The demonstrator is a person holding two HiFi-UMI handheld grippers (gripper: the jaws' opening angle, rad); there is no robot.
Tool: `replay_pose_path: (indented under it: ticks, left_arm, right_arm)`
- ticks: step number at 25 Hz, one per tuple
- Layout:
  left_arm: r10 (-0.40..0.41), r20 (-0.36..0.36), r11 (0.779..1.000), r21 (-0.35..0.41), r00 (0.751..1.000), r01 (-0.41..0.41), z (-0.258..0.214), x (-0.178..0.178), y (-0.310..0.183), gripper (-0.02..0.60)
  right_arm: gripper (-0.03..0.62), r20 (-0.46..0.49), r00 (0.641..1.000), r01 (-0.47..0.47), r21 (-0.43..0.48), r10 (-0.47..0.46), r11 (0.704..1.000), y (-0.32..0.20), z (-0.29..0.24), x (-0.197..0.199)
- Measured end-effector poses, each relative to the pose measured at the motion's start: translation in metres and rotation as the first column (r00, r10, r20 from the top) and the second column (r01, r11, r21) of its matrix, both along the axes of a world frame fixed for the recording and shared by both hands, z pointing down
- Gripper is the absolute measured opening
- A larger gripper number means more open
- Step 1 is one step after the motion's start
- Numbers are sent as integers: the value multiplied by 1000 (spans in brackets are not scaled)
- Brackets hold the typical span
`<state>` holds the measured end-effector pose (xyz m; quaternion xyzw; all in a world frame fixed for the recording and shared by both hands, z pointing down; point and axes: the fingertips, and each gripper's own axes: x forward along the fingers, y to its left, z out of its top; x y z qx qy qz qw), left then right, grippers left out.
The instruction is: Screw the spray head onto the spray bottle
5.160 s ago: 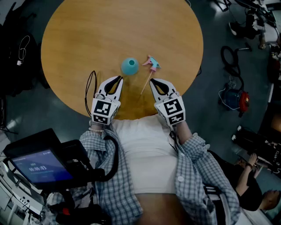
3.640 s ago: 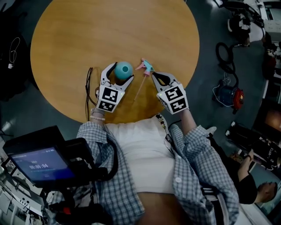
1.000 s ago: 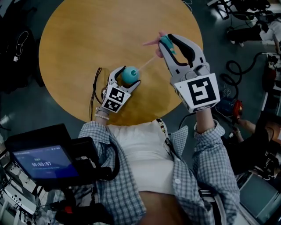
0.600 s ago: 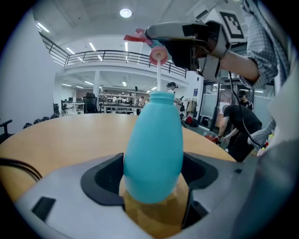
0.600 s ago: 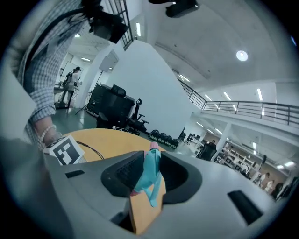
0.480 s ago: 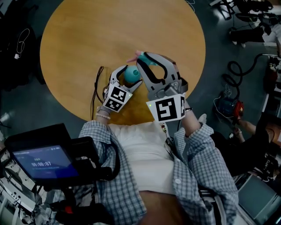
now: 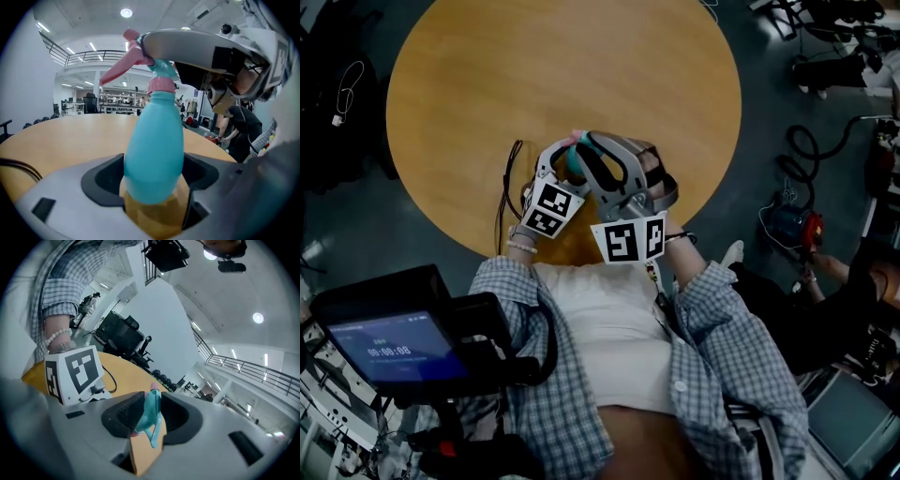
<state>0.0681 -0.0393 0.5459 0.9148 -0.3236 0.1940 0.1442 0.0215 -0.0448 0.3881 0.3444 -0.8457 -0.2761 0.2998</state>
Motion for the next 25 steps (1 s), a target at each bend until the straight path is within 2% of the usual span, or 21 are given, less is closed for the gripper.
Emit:
replay_pose_path:
  ticks: [12, 21, 25]
  left_arm:
    - [-2, -5, 1000, -1, 1000, 2, 0, -1, -1, 387]
    - [1, -11, 1000, -3, 1000, -1, 0, 0, -2, 387]
    - [-1, -11, 1000, -8, 1000, 1, 2, -1, -2, 387]
  right_arm:
    - [102, 22, 999, -24, -18, 24, 1000, 6, 2, -3]
    - [103, 3, 999, -46, -26, 46, 999, 16, 2, 0]
    - [103, -13, 999, -32, -57, 32, 998, 14, 3, 0]
